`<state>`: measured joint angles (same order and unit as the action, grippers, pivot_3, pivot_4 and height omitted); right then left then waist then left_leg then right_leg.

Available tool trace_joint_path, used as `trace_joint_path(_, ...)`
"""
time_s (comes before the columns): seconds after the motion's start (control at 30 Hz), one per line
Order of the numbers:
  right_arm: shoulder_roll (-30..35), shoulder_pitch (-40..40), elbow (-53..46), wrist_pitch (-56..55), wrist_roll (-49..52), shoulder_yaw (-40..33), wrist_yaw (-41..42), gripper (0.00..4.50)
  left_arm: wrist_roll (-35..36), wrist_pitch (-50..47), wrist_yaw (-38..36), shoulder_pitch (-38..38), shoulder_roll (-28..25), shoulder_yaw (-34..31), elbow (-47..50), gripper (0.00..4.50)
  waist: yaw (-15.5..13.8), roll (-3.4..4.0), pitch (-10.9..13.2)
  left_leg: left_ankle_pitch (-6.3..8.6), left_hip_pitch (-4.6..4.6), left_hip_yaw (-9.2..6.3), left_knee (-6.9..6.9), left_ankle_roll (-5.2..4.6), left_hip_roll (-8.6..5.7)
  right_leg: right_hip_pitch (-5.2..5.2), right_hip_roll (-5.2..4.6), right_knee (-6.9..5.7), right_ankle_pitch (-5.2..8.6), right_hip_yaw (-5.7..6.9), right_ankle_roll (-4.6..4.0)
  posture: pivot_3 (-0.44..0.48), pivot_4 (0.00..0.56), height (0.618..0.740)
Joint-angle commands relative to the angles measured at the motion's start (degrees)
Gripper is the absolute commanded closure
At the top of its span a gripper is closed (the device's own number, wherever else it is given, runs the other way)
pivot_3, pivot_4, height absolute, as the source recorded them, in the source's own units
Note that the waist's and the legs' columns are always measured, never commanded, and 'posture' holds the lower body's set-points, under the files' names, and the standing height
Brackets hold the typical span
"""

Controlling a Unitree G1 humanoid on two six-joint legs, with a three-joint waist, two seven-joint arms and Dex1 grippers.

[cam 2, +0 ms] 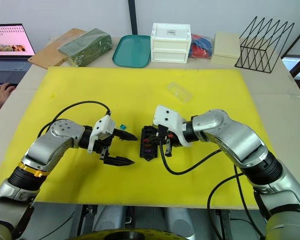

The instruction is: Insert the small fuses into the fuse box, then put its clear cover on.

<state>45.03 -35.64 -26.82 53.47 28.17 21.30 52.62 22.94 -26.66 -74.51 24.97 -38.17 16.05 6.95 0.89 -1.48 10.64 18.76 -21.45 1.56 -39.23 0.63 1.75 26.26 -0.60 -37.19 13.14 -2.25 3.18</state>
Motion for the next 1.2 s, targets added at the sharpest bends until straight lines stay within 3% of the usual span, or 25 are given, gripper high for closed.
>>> trace_joint_path(0.03,1.42,1.14,-0.12,-2.37,-2.31,-0.27,0.88,4.5,-0.03,0.21,0.29,0.51,0.2,-0.41,2.0,0.01,-0.04,0.0,0.0,0.0,0.0,0.0,0.0,0.0,0.0,-0.01,0.0,0.0,0.0,0.0,0.0,0.0,0.15,0.74)
trace_joint_path(1.2,1.69,-2.02,0.22,-2.8,-4.01,-2.0,7.59,4.5,-0.33,0.43,0.72,0.38,0.72,-0.1,2.5,0.01,-0.08,0.0,-0.01,0.0,0.03,0.0,-0.06,0.0,-0.01,-0.07,-0.01,-0.04,-0.01,0.0,0.0,0.0,0.15,0.74)
